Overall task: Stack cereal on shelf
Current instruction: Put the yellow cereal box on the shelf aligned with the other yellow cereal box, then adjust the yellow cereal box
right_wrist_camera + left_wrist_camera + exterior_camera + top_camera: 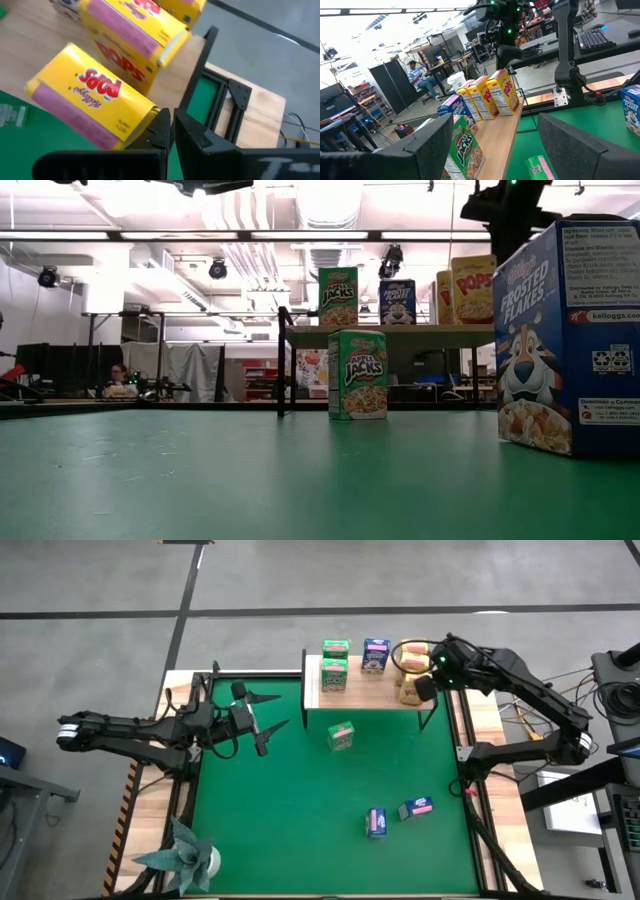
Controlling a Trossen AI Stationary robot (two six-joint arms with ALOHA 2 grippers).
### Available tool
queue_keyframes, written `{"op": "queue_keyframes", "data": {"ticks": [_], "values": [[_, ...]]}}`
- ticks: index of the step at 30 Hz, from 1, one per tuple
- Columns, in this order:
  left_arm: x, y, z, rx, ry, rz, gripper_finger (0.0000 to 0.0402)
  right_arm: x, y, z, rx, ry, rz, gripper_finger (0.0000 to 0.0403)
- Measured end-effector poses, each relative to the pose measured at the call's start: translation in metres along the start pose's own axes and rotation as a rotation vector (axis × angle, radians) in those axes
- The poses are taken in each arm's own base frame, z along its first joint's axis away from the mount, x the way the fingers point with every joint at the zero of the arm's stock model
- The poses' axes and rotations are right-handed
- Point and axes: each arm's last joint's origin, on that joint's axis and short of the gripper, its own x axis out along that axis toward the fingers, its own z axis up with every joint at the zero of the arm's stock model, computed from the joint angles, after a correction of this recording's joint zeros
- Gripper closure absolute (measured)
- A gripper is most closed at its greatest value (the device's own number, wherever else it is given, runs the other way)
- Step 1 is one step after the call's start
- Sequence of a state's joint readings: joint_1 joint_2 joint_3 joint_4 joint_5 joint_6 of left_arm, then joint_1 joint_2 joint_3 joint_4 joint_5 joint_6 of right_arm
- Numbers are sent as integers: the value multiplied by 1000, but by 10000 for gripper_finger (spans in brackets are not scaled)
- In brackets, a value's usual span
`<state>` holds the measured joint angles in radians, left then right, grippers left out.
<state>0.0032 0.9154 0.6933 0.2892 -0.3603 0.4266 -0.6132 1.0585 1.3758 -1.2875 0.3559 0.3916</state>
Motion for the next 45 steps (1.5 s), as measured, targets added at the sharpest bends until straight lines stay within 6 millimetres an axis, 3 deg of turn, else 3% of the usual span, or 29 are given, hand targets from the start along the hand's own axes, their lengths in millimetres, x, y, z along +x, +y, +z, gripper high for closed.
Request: {"op": "queue_keyframes", "data": {"ticks": [26, 38, 45], "values": [[0, 0, -1, -13, 7, -3, 129, 0, 4, 8, -52, -71, 43, 390], [0, 0, -1, -13, 6, -3, 129, -32, -1, 31, -35, -288, 52, 390], [0, 0, 0, -14, 4, -1, 129, -9, 17, 50, -86, -324, 111, 390]]}}
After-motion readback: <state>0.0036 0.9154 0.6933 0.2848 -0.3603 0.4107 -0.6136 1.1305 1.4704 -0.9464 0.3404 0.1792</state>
